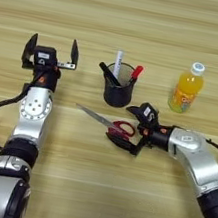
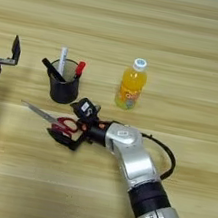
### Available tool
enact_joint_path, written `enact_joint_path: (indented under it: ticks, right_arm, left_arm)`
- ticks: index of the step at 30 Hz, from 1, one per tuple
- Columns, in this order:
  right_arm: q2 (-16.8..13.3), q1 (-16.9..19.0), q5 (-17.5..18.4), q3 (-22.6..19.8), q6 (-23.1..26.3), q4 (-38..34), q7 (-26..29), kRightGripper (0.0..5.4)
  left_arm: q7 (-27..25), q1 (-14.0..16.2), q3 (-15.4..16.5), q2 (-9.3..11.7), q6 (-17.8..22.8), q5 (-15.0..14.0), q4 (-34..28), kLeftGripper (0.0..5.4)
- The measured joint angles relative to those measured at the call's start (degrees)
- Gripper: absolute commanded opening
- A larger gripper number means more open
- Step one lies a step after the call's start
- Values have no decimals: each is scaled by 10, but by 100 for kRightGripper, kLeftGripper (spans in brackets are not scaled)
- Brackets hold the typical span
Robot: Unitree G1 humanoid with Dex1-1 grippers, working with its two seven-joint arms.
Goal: Move the objects on the table
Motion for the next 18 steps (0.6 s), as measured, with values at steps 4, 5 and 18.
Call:
enact_joint_path:
  ticks: [4,5,18]
  right_arm:
    - [0,0,9,-5,9,-24,1,538]
    - [0,0,10,-6,13,-34,1,538]
    - [-10,10,56,-16,59,-176,1,538]
  left_arm:
    - [0,0,0,0,0,2,0,540]
    - [0,0,0,0,0,2,0,540]
    - [1,0,0,-1,-1,3,4,540]
